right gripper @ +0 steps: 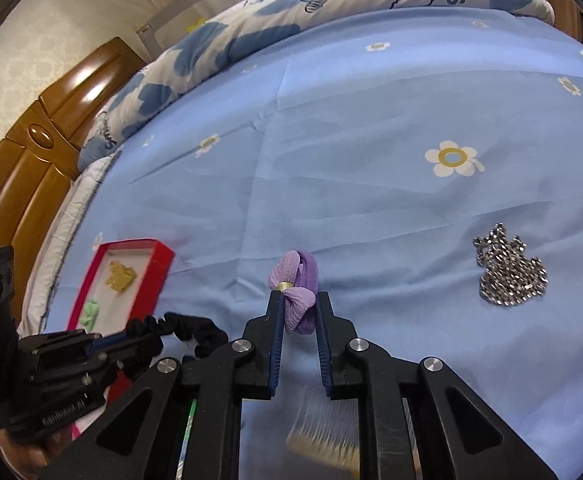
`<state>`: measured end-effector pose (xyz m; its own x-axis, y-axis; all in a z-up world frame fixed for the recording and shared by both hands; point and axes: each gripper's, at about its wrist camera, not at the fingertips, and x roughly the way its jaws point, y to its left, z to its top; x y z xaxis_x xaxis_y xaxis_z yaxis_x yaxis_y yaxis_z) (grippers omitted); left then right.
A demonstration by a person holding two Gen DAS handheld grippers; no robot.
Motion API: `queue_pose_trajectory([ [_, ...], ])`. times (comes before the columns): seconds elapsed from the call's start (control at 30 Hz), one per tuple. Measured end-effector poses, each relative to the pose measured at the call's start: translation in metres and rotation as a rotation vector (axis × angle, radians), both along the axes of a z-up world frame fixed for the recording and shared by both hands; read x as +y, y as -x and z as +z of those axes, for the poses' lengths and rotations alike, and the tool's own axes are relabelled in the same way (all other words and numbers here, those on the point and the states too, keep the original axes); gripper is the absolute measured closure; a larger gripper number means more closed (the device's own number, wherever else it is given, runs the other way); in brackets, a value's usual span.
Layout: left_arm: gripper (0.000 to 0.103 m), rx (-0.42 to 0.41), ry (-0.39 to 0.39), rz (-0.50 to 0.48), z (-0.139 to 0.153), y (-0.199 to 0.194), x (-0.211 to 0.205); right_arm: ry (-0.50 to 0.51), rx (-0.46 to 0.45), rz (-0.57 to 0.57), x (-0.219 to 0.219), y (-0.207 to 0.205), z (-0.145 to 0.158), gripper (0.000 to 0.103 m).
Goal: Organize jewelry
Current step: 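Carry the scrunchie and purple bow into the box and open both tools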
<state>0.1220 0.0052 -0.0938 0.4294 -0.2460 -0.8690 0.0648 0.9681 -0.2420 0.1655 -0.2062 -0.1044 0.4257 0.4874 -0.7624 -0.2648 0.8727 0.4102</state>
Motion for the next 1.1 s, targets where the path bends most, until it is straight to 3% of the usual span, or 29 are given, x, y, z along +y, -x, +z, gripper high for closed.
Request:
queue_pose_trajectory([
  [0.5,0.094,-0.065,0.061,0.126,0.033,0.049,0.059,-0.045,-0.024,0.079,0.047,0.041,0.031,0.088],
  [1.1,0.094,-0.082,0.083,0.256,0.036,0.084,0.124,-0.066,-0.032,0.205,0.121,0.069,0.047,0.087],
])
